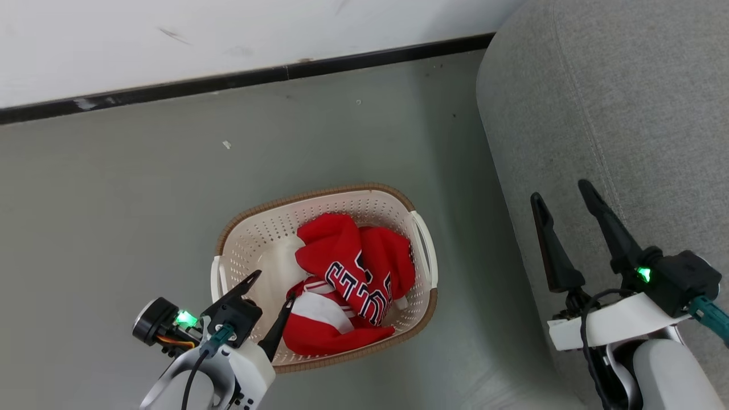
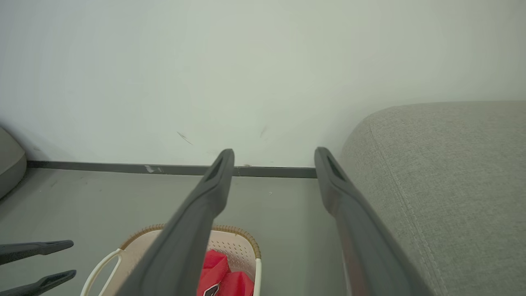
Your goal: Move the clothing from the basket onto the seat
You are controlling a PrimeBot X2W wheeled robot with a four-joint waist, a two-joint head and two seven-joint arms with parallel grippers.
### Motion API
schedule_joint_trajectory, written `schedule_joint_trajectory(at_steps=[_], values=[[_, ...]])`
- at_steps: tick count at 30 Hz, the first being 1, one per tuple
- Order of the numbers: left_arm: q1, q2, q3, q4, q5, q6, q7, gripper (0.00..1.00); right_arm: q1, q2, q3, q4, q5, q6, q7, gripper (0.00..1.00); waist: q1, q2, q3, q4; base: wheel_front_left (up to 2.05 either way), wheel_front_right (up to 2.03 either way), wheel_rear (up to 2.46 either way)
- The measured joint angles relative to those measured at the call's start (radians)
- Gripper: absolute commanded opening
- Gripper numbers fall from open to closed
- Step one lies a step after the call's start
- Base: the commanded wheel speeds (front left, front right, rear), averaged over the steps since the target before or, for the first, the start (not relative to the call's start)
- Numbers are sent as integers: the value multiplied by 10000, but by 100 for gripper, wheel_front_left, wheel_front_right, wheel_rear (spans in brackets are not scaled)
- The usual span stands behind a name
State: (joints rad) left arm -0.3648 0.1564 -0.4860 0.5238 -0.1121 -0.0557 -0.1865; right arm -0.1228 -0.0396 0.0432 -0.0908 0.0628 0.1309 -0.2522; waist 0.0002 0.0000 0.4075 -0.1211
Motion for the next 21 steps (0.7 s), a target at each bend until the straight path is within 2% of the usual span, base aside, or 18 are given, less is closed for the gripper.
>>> schedule_joint_trajectory(at_steps=[21], values=[[-1075,21,-568,696,545,-343,-188,100,-1979,-19,161,-337,81,0,-29,100,0,0,1929,-596,0,0,0]])
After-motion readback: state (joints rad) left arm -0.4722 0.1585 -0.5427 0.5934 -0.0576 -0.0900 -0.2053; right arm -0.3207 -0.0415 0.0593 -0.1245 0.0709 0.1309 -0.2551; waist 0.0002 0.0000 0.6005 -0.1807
